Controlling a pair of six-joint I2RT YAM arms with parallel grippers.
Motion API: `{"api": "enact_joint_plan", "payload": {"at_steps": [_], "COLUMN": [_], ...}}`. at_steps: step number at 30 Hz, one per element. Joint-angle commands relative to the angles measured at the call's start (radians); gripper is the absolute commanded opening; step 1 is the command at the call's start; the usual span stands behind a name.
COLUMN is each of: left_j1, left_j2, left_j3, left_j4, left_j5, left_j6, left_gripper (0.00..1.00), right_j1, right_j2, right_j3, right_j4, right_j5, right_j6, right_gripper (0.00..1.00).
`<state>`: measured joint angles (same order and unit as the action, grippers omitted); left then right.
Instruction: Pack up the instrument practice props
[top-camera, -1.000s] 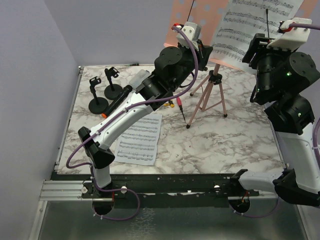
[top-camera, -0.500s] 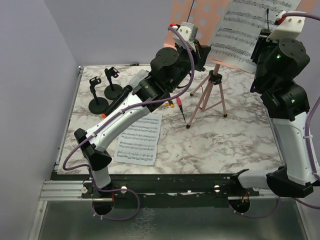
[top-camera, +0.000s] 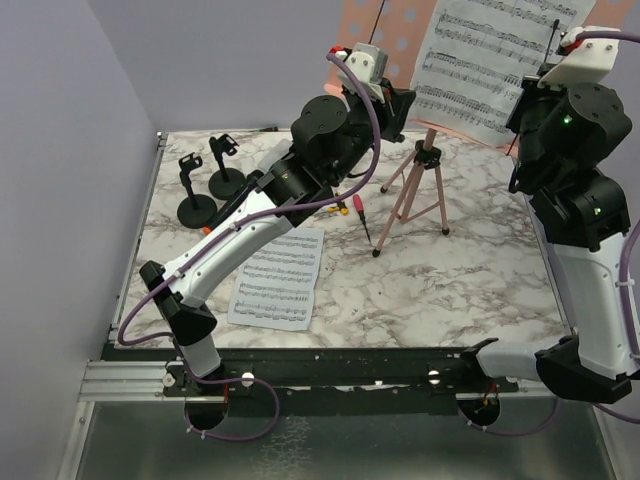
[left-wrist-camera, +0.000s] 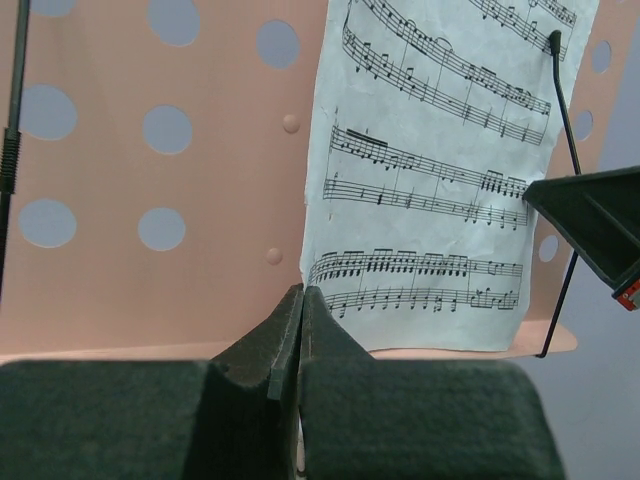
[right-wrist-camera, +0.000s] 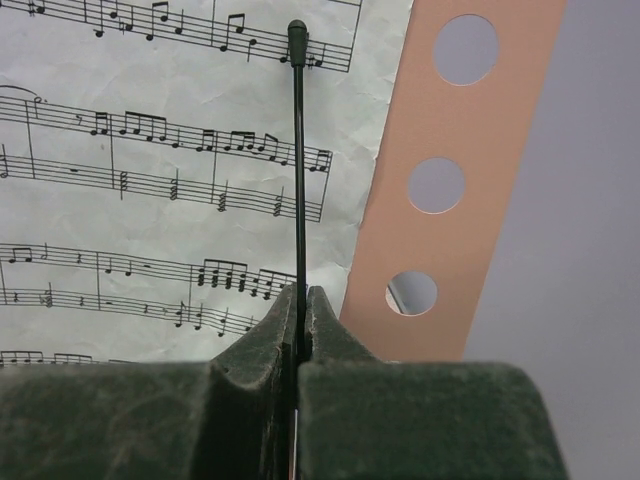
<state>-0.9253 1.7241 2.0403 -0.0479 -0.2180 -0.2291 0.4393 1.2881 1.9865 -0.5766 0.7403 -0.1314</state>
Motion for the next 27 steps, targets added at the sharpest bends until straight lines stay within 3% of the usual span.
{"api": "enact_joint_plan", "payload": {"at_steps": [1,16,27], "left_j1": [-0.006,-0.006,-0.006], "left_j2": [-0.06,-0.127,-0.307], "left_j3": [-0.006,-0.048,-0.163], "left_j4": [0.011,-0.023,-0.081], "left_j5": [-0.027,-0.101,-0.172], "left_j6": [0.021,0.046,0.078], "left_gripper": [0.0,0.0,0.0], "right_j1": [-0.001,-0.001,0.0], "right_j2": [-0.067,-0.116,-0.093], "right_j3": [-0.034,-0.133,-0.148], "right_j4": [0.048,0.11,0.134], "right_j5": [-0.02,-0.004,-0.03], "right_j6": [0.003,-0.003,0.013], "right_gripper": [0.01,0.01,0.01]}}
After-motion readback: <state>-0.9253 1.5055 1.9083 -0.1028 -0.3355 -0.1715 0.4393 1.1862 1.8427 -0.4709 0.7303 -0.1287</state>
